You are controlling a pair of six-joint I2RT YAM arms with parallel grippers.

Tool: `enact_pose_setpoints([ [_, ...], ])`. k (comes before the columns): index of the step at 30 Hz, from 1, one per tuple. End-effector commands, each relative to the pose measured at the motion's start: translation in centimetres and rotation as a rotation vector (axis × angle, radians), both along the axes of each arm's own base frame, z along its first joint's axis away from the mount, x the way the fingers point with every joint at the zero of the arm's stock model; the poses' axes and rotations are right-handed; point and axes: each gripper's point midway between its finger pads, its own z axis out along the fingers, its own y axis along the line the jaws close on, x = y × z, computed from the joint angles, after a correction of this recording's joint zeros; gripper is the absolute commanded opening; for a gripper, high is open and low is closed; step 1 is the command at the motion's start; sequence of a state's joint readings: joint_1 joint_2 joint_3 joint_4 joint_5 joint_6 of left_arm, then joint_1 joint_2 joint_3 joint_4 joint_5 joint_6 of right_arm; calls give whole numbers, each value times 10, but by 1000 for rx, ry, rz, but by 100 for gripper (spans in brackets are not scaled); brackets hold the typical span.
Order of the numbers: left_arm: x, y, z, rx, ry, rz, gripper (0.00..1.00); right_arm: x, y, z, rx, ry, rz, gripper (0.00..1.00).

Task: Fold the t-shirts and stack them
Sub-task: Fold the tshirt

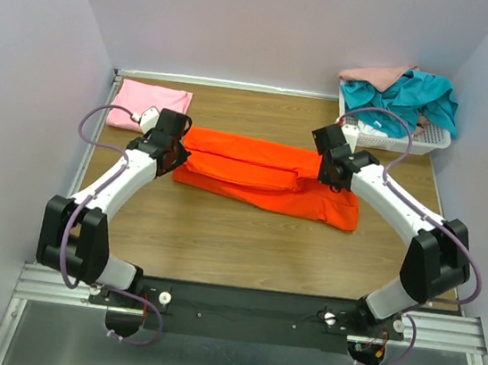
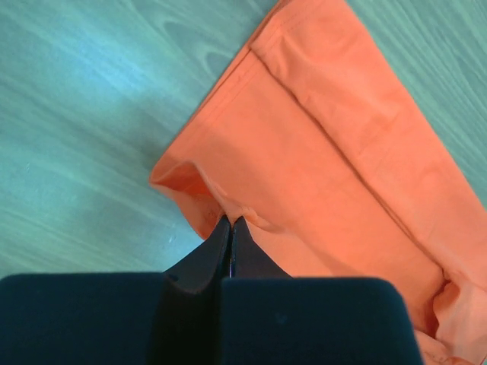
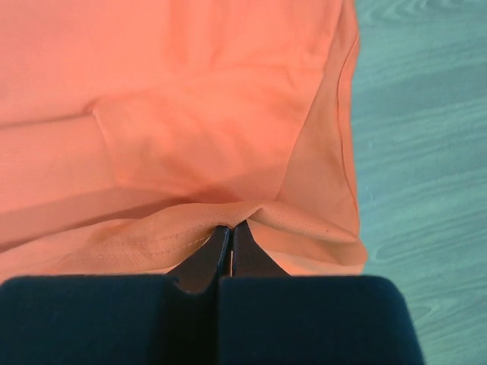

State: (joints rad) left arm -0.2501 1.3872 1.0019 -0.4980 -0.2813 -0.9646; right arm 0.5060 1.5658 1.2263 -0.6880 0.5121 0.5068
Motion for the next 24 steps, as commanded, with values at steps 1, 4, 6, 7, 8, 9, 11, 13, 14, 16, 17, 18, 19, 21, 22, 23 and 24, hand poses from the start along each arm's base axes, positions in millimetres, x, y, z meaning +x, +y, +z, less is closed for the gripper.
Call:
enact_pose_setpoints([
  [1, 20, 12, -2, 59, -4, 27, 0, 27, -4, 10, -12, -44, 6, 0],
  [4, 29, 19, -7, 68, 12, 47, 0, 40, -6, 7, -10, -37, 6, 0],
  [6, 35, 20, -8, 66, 10, 51, 0, 48, -5, 2, -15, -26, 13, 0],
  [7, 39, 21, -12, 67, 15, 51, 0, 51, -6, 0, -15, -25, 14, 0],
  [8, 42, 20, -17, 69, 25, 51, 0, 56, -4, -3, -18, -18, 23, 1],
  [9, 45, 19, -20, 69, 28, 47, 0, 59, -4, -5, -21, -15, 24, 1],
  [11, 52, 18, -22, 69, 28, 35, 0, 65, -6, -7, -22, -12, 23, 0],
  [13, 56, 19, -32, 79, 53, 33, 0, 75, -4, -14, -22, -1, 34, 0],
  [14, 61, 19, -31, 79, 50, 37, 0, 78, -4, -17, -23, 6, 37, 0],
  [16, 65, 19, -38, 83, 60, 36, 0, 87, -2, -25, -31, 15, 44, 1],
  [17, 67, 19, -38, 84, 57, 35, 0, 91, -4, -27, -45, 16, 48, 0],
  [18, 69, 19, -42, 86, 64, 32, 0, 95, -4, -28, -54, 14, 50, 0],
  [19, 71, 20, -43, 87, 64, 33, 4, 103, -3, -27, -63, 1, 52, 1],
  [21, 75, 19, -43, 90, 64, 29, 21, 113, -7, -36, -111, 8, 48, 1],
  [22, 76, 19, -41, 93, 61, 27, 35, 118, -7, -38, -120, 7, 51, 4],
  [23, 76, 19, -40, 95, 57, 23, 67, 127, -5, -40, -124, 6, 61, 13],
  [24, 77, 19, -36, 98, 49, 21, 80, 131, -4, -42, -123, 8, 67, 23],
])
